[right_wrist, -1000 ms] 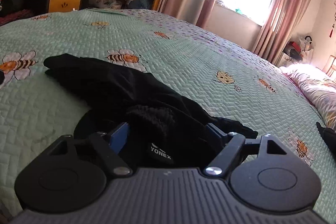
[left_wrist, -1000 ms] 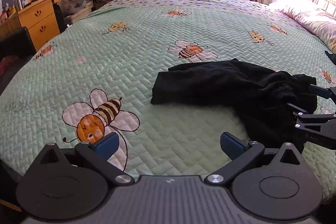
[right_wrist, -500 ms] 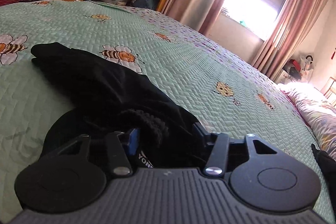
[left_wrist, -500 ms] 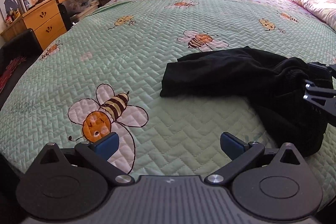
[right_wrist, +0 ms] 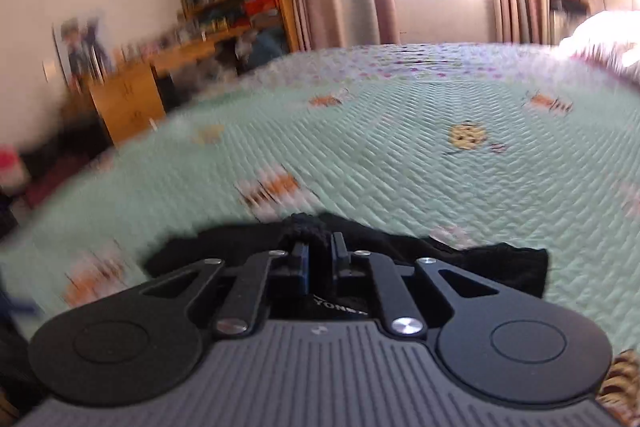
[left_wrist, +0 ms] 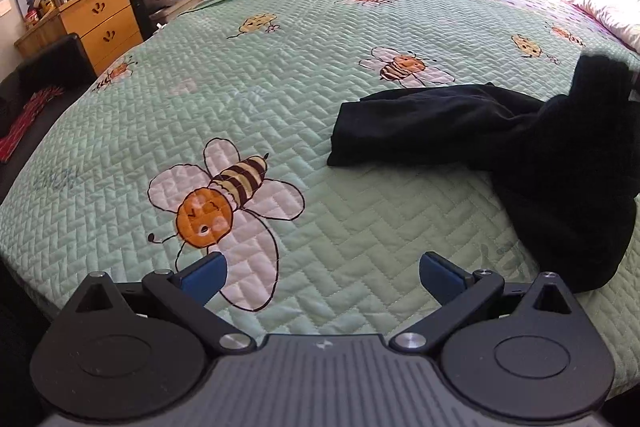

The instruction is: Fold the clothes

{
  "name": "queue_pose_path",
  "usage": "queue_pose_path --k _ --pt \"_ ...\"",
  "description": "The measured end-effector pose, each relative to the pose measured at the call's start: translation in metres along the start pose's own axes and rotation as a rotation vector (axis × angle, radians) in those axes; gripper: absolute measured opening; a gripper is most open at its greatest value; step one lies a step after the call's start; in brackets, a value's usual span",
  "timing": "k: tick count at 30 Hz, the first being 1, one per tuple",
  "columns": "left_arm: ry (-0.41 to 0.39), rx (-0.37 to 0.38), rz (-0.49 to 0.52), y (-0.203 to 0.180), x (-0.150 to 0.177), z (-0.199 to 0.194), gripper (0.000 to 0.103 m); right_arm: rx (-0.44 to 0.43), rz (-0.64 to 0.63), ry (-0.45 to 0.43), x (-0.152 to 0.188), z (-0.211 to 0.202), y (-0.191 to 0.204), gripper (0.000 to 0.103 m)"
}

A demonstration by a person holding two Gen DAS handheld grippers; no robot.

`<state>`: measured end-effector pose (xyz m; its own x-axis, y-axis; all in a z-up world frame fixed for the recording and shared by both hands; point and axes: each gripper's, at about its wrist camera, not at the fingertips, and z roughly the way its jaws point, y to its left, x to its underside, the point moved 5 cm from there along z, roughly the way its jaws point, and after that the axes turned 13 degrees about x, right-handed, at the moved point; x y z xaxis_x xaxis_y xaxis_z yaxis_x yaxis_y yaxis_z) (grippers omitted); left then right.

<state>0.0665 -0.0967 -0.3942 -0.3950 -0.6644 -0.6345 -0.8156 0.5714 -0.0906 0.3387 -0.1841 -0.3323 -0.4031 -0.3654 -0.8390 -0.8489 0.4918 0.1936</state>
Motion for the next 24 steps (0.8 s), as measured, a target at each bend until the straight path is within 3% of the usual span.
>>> queue_pose_path --k 8,10,12,15,16,19,24 --pt "-0.028 -0.009 -0.052 0.017 0.000 -0.013 0.102 -0.405 0.360 -0.179 -0.110 -0.093 0.013 0.010" --pt "-0.031 -0.012 -0.071 0.022 -0.001 -0.015 0.102 -0.438 0.387 -0.220 -0.122 -0.109 0.004 0.010" --pt "-0.026 -0.014 -0.088 0.026 -0.001 -0.015 0.102 -0.296 0.309 -0.224 -0.122 -0.109 -0.003 0.010" --pt "-0.024 -0.018 -0.094 0.027 0.000 -0.016 0.102 0.059 0.157 -0.114 -0.098 -0.084 -0.023 0.010" --pt "-0.023 -0.022 -0.090 0.026 0.000 -0.016 0.102 0.120 0.132 -0.093 -0.087 -0.078 -0.030 0.010" --pt "-0.011 -0.036 -0.060 0.020 0.001 -0.013 0.102 0.208 0.109 -0.023 -0.043 -0.060 -0.047 0.012" --pt "-0.004 -0.023 0.046 -0.007 0.002 -0.011 0.102 0.355 0.181 0.072 0.017 -0.032 -0.088 0.019"
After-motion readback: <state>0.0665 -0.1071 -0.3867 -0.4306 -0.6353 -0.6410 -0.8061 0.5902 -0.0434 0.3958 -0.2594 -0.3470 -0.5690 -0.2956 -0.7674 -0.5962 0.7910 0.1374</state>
